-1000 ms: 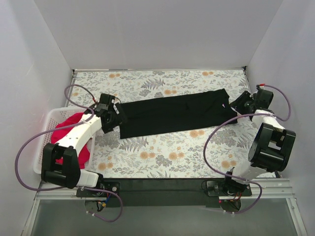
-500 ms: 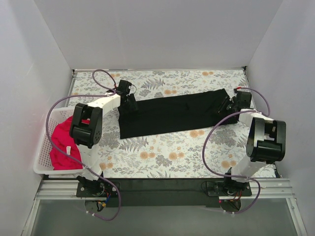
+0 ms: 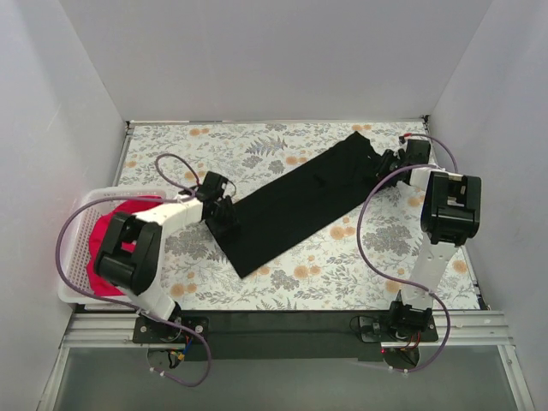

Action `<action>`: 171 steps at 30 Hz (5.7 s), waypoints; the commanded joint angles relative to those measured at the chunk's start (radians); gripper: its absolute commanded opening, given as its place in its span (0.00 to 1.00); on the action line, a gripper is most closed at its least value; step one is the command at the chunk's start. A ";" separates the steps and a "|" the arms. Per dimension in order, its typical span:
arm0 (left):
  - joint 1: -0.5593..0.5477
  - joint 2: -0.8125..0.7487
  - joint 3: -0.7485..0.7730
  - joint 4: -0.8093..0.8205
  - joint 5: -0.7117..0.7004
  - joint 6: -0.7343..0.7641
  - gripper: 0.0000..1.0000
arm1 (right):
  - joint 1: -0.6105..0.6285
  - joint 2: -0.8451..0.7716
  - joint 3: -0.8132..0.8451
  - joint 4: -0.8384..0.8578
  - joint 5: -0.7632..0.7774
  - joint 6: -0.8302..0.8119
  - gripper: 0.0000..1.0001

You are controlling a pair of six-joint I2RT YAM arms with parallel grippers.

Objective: Fold and stack the t-shirts
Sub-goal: Fold the tshirt

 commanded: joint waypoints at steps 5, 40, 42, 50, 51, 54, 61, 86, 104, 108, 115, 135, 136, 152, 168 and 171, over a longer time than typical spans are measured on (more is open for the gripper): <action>-0.348 -0.092 -0.246 0.012 0.300 -0.224 0.44 | 0.043 0.222 0.308 -0.083 -0.058 -0.101 0.42; 0.059 -0.117 0.128 -0.031 -0.140 0.109 0.73 | 0.560 0.119 0.488 -0.221 0.539 -0.377 0.43; 0.059 -0.115 0.125 -0.028 -0.123 0.111 0.73 | 0.563 0.138 0.490 -0.224 0.518 -0.362 0.43; 0.060 -0.121 0.122 -0.022 -0.110 0.115 0.73 | 0.687 0.084 0.382 -0.223 0.455 -0.319 0.42; 0.060 -0.120 0.119 -0.021 -0.108 0.115 0.73 | 0.701 0.090 0.382 -0.221 0.453 -0.319 0.42; 0.062 -0.127 0.116 -0.022 -0.128 0.117 0.73 | 0.744 0.113 0.371 -0.224 0.439 -0.316 0.42; 0.060 -0.140 0.113 -0.024 -0.182 0.120 0.73 | 0.857 0.109 0.273 -0.229 0.393 -0.331 0.42; 0.078 -0.207 0.092 -0.005 -0.278 0.114 0.73 | 1.097 -0.263 0.092 -0.330 0.663 -0.492 0.42; 0.080 -0.193 0.089 0.019 -0.205 0.129 0.72 | 0.998 0.035 0.299 -0.326 0.651 -0.516 0.39; 0.082 -0.190 0.090 0.019 -0.199 0.129 0.72 | 0.998 0.047 0.290 -0.326 0.663 -0.521 0.40; 0.083 -0.184 0.090 0.018 -0.192 0.129 0.72 | 1.032 0.061 0.284 -0.326 0.698 -0.533 0.46; 0.083 -0.172 0.090 0.019 -0.182 0.129 0.72 | 1.057 0.063 0.287 -0.333 0.843 -0.575 0.27; 0.083 -0.172 0.090 0.018 -0.180 0.129 0.72 | 1.057 0.061 0.289 -0.332 0.844 -0.576 0.24; 0.083 -0.167 0.092 0.019 -0.171 0.134 0.72 | 1.054 -0.023 0.282 -0.335 0.728 -0.558 0.01; 0.082 -0.132 0.096 0.068 -0.026 0.158 0.72 | 1.029 -0.069 0.207 -0.335 0.614 -0.530 0.21; 0.083 -0.103 0.115 0.111 0.057 0.163 0.73 | 1.022 -0.147 0.201 -0.336 0.562 -0.510 0.38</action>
